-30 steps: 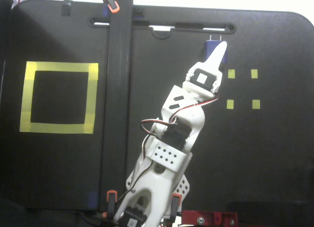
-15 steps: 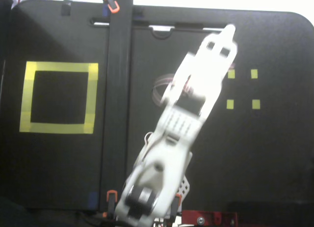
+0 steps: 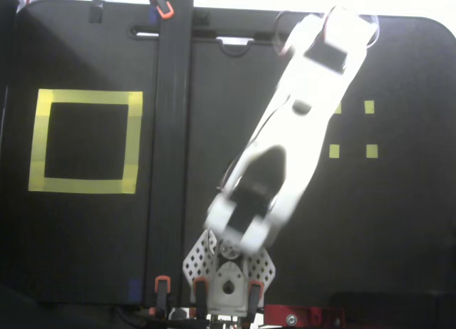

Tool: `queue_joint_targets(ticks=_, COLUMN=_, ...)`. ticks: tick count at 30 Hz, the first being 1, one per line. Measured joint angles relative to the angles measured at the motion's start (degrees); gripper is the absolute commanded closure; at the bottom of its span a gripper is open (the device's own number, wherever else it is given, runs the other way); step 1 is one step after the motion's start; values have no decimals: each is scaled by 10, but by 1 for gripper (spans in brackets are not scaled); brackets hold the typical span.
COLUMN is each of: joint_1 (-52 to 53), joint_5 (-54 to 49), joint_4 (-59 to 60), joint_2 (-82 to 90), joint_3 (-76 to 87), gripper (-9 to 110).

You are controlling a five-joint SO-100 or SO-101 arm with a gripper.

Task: Grasp the block and place it in the designated area.

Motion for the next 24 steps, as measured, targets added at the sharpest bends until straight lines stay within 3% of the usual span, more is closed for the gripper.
queue_joint_targets(ticks=11, joint_1=11, joint_5=-6, joint_4=155, joint_2=-156, joint_3=-152, gripper=102)
queue_joint_targets(ticks=24, joint_1=10, joint_5=-6, joint_4=164, joint_2=-190, joint_3=-159, gripper=102)
